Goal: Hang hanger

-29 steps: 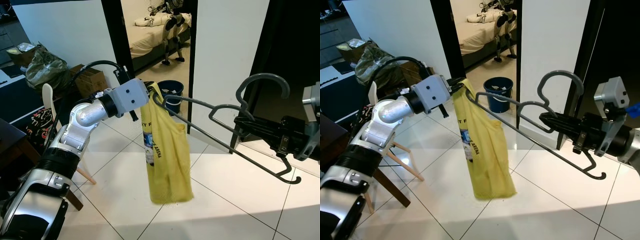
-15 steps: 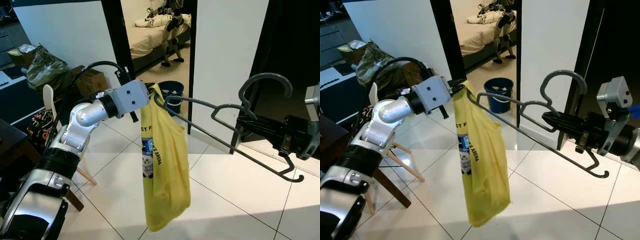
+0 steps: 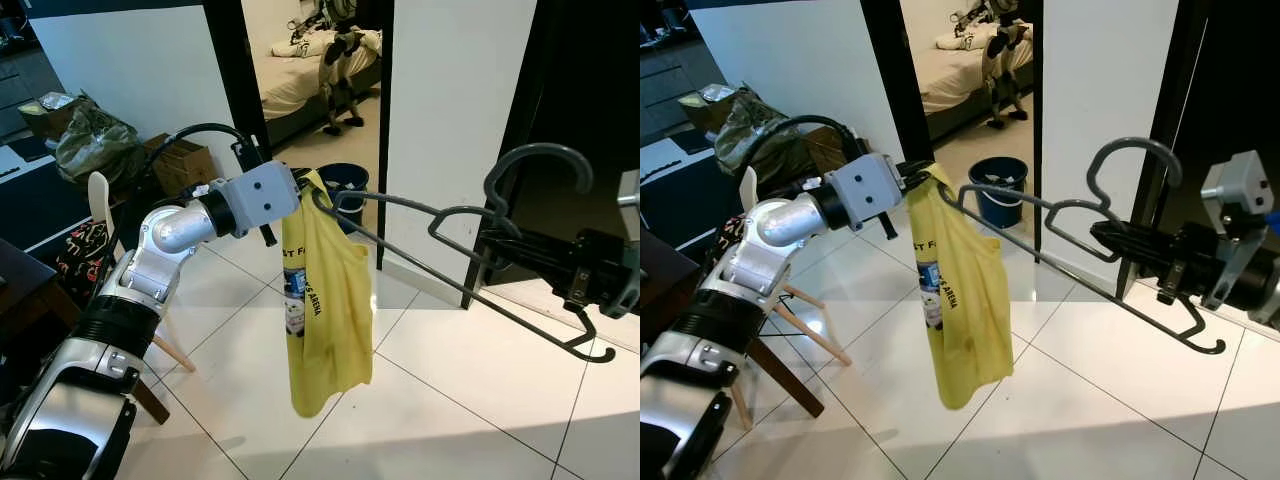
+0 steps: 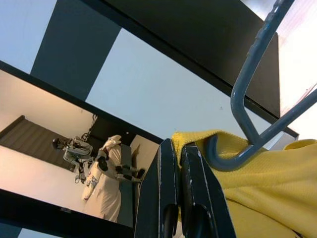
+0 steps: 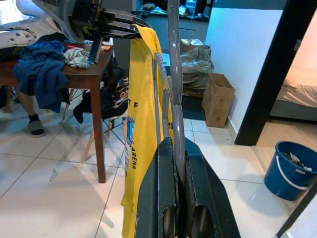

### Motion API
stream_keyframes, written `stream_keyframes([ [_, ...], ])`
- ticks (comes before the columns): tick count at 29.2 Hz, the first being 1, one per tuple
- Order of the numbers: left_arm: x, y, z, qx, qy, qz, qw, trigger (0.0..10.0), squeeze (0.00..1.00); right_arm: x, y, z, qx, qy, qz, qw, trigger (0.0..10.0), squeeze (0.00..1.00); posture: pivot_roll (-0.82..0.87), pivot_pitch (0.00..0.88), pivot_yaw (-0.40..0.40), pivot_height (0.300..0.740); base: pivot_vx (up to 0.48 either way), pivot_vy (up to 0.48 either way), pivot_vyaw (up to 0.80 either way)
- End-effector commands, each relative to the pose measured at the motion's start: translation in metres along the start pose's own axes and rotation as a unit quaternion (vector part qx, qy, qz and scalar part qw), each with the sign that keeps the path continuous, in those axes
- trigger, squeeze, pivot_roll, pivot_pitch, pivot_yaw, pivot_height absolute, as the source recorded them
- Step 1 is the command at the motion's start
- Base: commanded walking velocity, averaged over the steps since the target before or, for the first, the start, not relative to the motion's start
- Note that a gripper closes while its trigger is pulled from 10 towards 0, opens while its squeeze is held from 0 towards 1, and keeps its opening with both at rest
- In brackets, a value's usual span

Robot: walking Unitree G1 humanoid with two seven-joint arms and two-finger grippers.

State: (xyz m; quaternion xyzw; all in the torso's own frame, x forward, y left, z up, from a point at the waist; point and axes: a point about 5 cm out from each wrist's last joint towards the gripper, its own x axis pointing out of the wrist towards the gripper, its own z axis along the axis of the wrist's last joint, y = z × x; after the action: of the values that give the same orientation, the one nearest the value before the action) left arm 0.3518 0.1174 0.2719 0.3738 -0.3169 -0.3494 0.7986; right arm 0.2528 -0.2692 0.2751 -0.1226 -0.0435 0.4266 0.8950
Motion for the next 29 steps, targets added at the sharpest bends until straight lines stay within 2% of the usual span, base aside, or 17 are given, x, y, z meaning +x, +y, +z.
stream_keyframes([
  [1, -0.0056, 0.0027, -0.0005, 0.007, 0.0, 0.0, 1.0, 10.0, 0.0, -0.0024, -0.0018, 0.004, -0.014, 0.0, -0.003, 1.0, 10.0, 0.0, -0.09, 0.0, 0.143, 0.74, 0.0, 0.0, 0.0],
  [14, -0.0058, 0.0031, 0.0004, 0.007, -0.002, 0.0, 1.0, 10.0, 0.0, -0.0038, -0.0027, 0.0041, -0.017, 0.005, -0.006, 1.0, 10.0, 0.0, -0.09, 0.0, 0.143, 0.74, 0.0, 0.0, 0.0],
  [21, -0.0056, 0.0015, 0.0013, 0.005, -0.005, -0.005, 1.0, 10.0, 0.0, -0.0071, -0.0099, 0.0023, -0.028, 0.016, -0.033, 0.999, 10.0, 0.0, -0.09, 0.0, 0.144, 0.74, 0.0, 0.0, 0.0],
  [29, -0.0043, -0.0002, 0.0036, -0.003, -0.013, -0.008, 1.0, 10.0, 0.0, -0.0047, -0.0104, 0.0038, -0.032, 0.012, -0.037, 0.999, 10.0, 0.0, -0.09, 0.0, 0.144, 0.74, 0.0, 0.0, 0.0],
])
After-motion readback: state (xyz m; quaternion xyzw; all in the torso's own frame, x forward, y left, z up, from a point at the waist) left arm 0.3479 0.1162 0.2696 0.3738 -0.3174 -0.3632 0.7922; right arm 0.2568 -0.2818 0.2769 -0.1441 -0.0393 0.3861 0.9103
